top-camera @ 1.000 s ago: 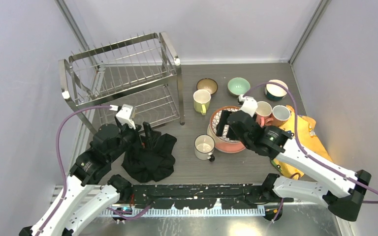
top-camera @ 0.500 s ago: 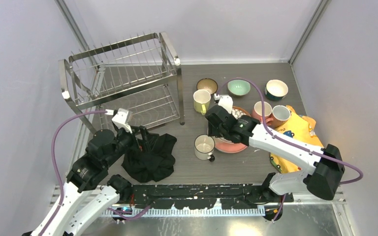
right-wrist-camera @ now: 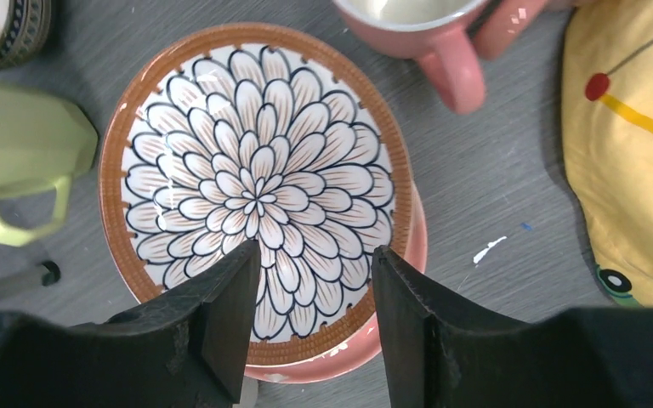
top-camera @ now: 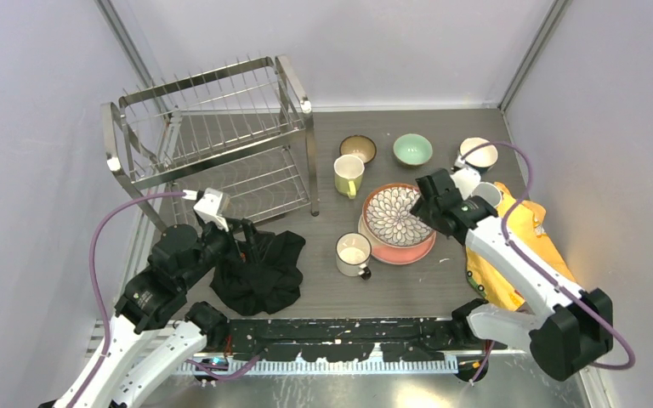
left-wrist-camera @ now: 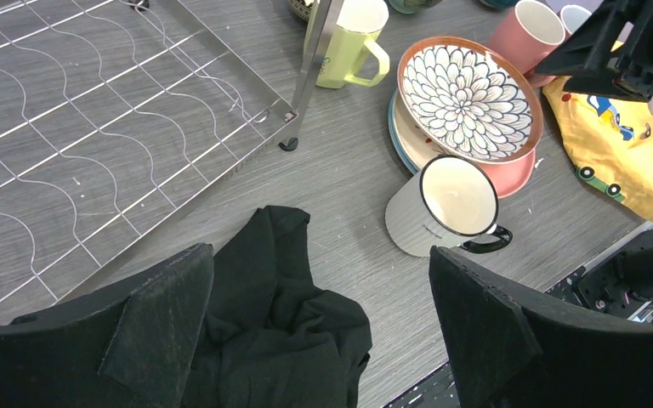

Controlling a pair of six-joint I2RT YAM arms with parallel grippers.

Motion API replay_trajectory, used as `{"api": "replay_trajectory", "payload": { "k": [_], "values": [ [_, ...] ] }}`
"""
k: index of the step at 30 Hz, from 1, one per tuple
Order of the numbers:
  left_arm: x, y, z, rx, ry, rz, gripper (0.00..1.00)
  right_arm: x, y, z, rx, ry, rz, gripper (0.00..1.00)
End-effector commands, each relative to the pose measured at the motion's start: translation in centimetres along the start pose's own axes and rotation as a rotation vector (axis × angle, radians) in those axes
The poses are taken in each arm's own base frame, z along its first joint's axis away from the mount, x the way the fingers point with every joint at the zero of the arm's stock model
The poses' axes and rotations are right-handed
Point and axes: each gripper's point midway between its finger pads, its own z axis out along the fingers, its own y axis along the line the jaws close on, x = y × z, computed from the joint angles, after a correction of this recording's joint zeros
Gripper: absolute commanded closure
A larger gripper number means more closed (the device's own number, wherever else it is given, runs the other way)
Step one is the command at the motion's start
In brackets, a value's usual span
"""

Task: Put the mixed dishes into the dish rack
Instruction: Pick up the plate at the center of the board.

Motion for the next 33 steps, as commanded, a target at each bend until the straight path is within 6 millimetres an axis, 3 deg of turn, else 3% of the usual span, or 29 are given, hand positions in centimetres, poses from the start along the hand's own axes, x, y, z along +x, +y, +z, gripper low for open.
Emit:
{"api": "replay_trajectory", "payload": {
  "k": [1, 13, 25, 33],
  "values": [
    [-0.4, -0.4, 0.0, 0.022, -0.012, 0.008, 0.02, -1.4, -0.8, -0.4, -0.029, -0.035, 0.179, 0.44],
    [-0.5, -0.2, 0.0, 0.014, -0.018, 0.014, 0.02, -0.2, -3.3, 1.5, -0.026, -0.017, 0.332, 0.53],
    [-0.4, -0.2, 0.1, 0.015, -0.013, 0.018, 0.02, 2.8, -2.8, 3.4, -0.095, 0.056, 0.401, 0.56],
    [-0.4, -0.2, 0.1, 0.014, -0.012, 0.019, 0.02, 3.7, -2.6, 4.4, -0.12, 0.059, 0.432, 0.59]
  ]
}}
